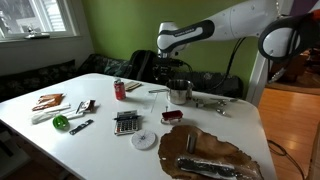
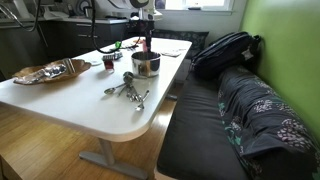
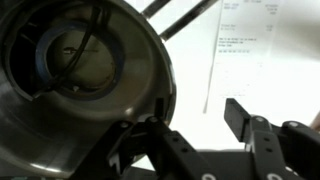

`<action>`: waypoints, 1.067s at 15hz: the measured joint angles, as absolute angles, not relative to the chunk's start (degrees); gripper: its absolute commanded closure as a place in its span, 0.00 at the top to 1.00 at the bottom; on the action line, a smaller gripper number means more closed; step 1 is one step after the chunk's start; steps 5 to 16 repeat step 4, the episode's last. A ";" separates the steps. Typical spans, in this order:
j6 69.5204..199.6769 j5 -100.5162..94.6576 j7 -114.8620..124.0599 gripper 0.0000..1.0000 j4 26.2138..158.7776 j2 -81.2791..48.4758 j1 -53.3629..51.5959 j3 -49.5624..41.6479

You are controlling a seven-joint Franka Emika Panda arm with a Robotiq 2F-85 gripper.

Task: Move the silver pot a little forward on the table

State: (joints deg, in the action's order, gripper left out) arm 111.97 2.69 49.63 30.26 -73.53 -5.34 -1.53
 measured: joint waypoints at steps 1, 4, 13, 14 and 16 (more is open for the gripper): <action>113.07 2.69 49.37 1.00 29.59 -73.02 -5.43 -1.49; 116.47 2.70 44.40 1.00 27.74 -70.96 -5.47 -0.12; 116.47 2.70 44.40 1.00 27.74 -70.96 -5.47 -0.12; 116.47 2.70 44.40 1.00 27.74 -70.96 -5.47 -0.12; 116.47 2.70 44.40 1.00 27.74 -70.96 -5.47 -0.12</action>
